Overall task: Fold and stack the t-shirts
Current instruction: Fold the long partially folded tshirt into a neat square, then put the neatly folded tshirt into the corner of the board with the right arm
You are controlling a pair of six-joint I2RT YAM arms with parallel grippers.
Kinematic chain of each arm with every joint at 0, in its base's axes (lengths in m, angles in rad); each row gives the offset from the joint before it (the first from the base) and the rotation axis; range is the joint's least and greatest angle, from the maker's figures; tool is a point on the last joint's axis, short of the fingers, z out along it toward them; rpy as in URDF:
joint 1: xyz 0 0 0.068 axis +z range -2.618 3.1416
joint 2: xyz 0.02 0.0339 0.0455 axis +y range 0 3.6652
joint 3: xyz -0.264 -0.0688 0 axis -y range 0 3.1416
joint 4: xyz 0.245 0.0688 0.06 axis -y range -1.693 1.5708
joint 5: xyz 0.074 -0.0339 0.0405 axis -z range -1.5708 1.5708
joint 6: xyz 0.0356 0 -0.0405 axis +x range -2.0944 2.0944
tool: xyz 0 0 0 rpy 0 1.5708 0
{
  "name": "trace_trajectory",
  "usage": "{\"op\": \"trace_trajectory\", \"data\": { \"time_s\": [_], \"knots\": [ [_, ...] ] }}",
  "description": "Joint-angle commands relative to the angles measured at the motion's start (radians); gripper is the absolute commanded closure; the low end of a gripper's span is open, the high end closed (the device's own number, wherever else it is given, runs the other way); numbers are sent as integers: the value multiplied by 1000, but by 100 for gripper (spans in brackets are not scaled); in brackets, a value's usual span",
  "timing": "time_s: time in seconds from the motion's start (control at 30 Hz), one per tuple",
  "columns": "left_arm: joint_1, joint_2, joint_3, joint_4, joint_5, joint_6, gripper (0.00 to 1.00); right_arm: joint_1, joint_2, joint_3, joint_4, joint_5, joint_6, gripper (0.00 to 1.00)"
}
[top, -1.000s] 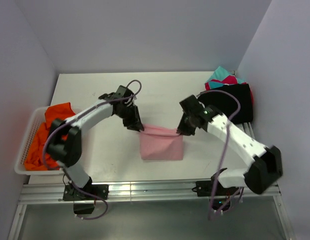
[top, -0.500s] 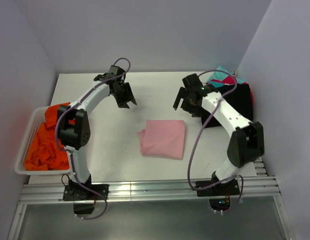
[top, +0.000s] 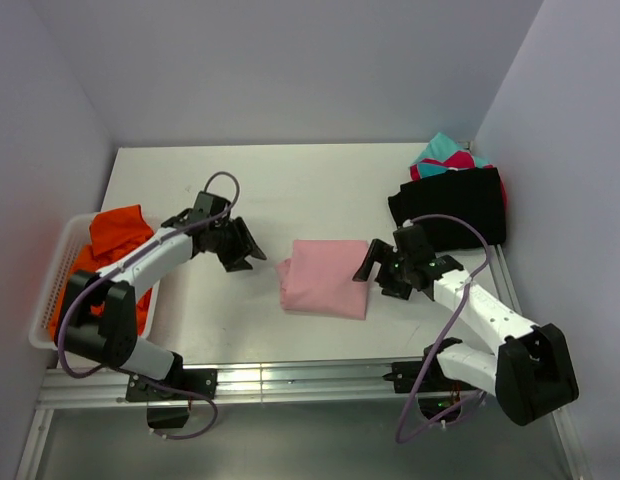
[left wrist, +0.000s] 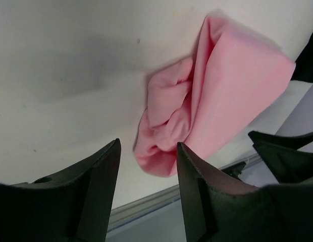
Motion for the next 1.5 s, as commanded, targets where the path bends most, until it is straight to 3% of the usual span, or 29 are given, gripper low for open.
{"op": "trace_trajectory", "data": {
  "time_s": [0.0, 0.43, 0.73, 0.77, 0.8, 0.9, 0.97, 1.0, 1.03, 1.17, 1.47],
  "knots": [
    [-9, -111, -113, 206, 107, -96, 46, -7, -49, -18, 174, -33, 1, 2],
    [-15, -230, -108, 50, 32, -49, 49, -15, 82, -243, 553, -58, 88, 4],
    [-15, -270, -128, 13, 6, -64, 50, 2, 291, -262, 766, -116, 172, 9],
    [-15, -273, -127, 10, 1, -66, 50, 10, 307, -254, 772, -116, 181, 13],
    [-15, -279, -125, 7, -2, -64, 50, 21, 322, -243, 772, -112, 183, 28],
    [-13, -295, -122, -10, -19, -66, 50, 68, 387, -193, 762, -118, 186, 51],
    [-10, -306, -131, -12, -23, -70, 50, 96, 431, -159, 768, -130, 191, 62],
    [-9, -319, -137, -10, -27, -72, 50, 104, 447, -144, 763, -136, 194, 90],
    [-6, -325, -148, -6, -28, -75, 50, 120, 469, -106, 728, -127, 191, 100],
    [-1, -350, -174, 7, -31, -86, 51, 148, 476, 10, 607, -90, 144, 100],
    [2, -381, -229, 83, -20, -110, 51, 68, 519, 585, 56, 104, -100, 100]
  ]
}}
